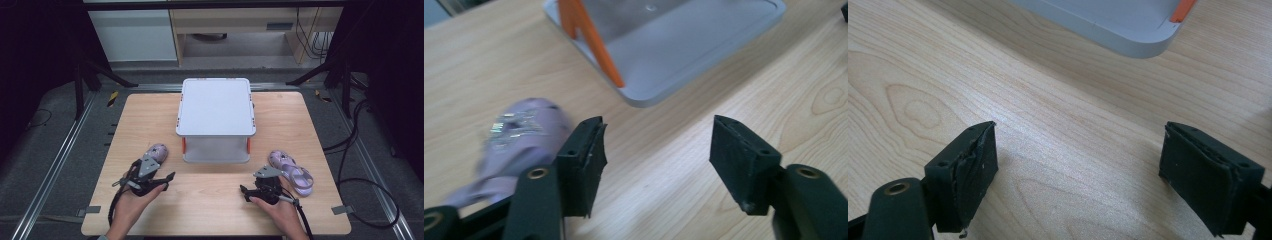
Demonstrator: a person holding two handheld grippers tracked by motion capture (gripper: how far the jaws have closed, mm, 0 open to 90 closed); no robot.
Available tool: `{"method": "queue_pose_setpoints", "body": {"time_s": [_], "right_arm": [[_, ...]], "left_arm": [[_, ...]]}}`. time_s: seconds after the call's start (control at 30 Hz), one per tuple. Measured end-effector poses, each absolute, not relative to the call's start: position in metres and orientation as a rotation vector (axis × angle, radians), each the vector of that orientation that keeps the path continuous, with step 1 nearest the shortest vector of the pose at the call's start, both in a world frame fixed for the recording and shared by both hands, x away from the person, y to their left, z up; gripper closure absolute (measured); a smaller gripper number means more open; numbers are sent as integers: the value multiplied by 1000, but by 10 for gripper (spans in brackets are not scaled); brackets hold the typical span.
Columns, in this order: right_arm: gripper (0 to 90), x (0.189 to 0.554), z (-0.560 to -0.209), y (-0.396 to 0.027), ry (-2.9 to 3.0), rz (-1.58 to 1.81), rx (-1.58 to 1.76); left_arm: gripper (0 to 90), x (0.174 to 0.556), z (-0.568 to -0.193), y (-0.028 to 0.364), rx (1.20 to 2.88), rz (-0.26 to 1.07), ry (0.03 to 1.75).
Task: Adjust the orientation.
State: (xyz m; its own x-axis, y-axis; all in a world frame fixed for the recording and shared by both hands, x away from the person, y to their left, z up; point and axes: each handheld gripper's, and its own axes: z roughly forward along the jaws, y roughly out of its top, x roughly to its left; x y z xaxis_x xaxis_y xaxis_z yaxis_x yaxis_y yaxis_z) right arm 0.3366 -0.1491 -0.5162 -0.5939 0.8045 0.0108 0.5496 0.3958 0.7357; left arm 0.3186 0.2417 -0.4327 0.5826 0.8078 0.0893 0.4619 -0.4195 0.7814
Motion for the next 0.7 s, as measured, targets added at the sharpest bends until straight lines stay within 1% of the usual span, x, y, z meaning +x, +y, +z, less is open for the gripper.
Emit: {"method": "queue_pose_setpoints", "body": {"time_s": [0.03, 0.07, 0.13, 0.17, 0.3, 0.37, 0.4, 0.5, 0.6, 0.7], "right_arm": [[156, 337, -516, -149, 2312, 1021, 1174], [156, 337, -516, -149, 2312, 1021, 1174], [155, 337, -516, -149, 2311, 1021, 1174], [155, 337, -516, -149, 2311, 1021, 1174], [156, 336, -516, -149, 2311, 1021, 1173], [156, 336, -516, -149, 2311, 1020, 1175], [156, 336, -516, -149, 2311, 1021, 1175], [156, 336, -516, -149, 2311, 1021, 1175], [156, 336, -516, -149, 2311, 1022, 1175], [156, 336, -516, -149, 2311, 1022, 1175]], "left_arm": [[439, 318, -429, 248, 2062, 608, 1019], [481, 317, -426, 254, 2053, 616, 1028], [509, 314, -423, 270, 2029, 647, 1064], [526, 314, -423, 270, 2029, 647, 1064], [546, 316, -433, 286, 2044, 631, 1124], [547, 317, -436, 288, 2050, 618, 1134], [546, 319, -443, 289, 2058, 588, 1149], [547, 321, -450, 289, 2081, 581, 1157], [560, 328, -464, 288, 2121, 559, 1182], [580, 331, -468, 290, 2120, 522, 1192]]}}
